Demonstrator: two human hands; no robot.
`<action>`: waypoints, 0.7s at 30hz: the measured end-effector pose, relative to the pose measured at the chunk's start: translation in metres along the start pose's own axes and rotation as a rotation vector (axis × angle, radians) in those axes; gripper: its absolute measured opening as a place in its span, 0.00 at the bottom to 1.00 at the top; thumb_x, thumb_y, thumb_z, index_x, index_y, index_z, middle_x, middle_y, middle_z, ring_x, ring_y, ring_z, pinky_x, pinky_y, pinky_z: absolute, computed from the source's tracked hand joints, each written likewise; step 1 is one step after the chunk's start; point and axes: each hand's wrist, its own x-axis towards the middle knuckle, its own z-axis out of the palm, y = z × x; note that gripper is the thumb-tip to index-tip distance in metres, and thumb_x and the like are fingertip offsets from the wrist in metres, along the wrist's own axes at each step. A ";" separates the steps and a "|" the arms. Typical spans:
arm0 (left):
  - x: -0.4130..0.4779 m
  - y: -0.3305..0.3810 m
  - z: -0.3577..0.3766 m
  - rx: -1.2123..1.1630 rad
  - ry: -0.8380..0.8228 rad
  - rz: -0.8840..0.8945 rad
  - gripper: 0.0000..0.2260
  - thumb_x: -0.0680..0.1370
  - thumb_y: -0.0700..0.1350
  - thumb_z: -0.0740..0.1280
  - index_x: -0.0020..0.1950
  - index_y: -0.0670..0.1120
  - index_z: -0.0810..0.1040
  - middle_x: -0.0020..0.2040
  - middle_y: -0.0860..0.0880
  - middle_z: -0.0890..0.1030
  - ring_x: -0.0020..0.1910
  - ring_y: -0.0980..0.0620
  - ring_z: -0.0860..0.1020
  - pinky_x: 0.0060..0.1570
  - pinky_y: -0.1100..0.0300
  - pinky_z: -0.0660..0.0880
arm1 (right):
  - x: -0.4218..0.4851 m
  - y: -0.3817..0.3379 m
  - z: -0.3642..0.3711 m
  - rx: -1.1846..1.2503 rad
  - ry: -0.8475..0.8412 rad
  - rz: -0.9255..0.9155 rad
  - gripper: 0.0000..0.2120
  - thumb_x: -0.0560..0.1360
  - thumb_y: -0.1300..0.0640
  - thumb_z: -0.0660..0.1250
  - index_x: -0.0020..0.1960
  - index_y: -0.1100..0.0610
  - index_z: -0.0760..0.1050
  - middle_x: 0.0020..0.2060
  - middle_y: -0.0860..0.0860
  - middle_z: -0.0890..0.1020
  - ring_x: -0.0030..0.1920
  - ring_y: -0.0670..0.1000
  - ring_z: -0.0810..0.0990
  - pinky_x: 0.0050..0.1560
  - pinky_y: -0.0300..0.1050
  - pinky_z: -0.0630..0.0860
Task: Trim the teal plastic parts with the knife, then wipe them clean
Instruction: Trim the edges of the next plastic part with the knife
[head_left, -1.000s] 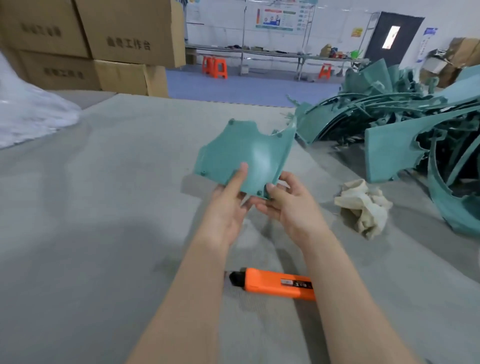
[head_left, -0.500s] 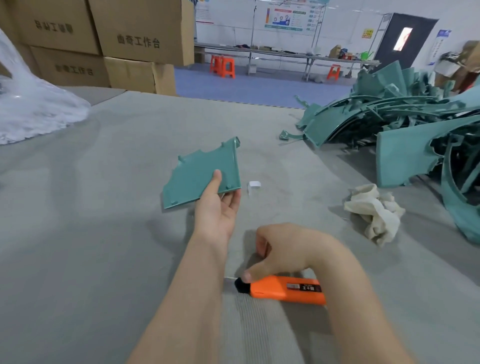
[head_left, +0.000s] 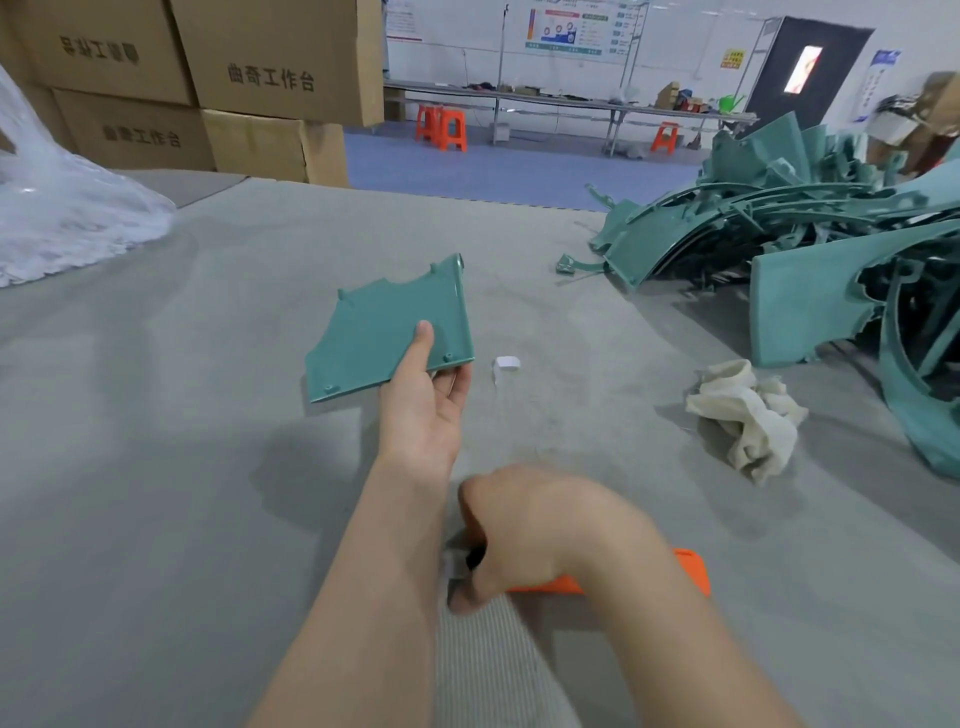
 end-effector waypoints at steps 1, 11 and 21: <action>0.000 0.002 0.000 -0.009 0.002 0.010 0.17 0.78 0.43 0.68 0.66 0.45 0.74 0.51 0.49 0.81 0.44 0.55 0.81 0.41 0.62 0.79 | 0.002 -0.002 0.001 -0.014 0.019 0.008 0.16 0.70 0.44 0.73 0.44 0.54 0.72 0.51 0.56 0.81 0.43 0.55 0.74 0.35 0.44 0.67; -0.004 0.006 0.004 -0.035 -0.020 -0.014 0.12 0.78 0.43 0.68 0.60 0.47 0.75 0.47 0.50 0.81 0.41 0.55 0.81 0.39 0.63 0.79 | -0.003 0.093 -0.006 0.756 0.764 0.435 0.11 0.81 0.59 0.58 0.46 0.61 0.77 0.38 0.55 0.80 0.37 0.54 0.83 0.50 0.56 0.79; -0.013 -0.003 0.004 0.048 -0.161 -0.242 0.06 0.78 0.40 0.61 0.51 0.43 0.76 0.39 0.45 0.85 0.34 0.54 0.83 0.35 0.64 0.79 | 0.027 0.111 0.011 0.627 0.769 0.632 0.14 0.77 0.58 0.65 0.62 0.56 0.74 0.49 0.55 0.80 0.47 0.56 0.76 0.45 0.46 0.70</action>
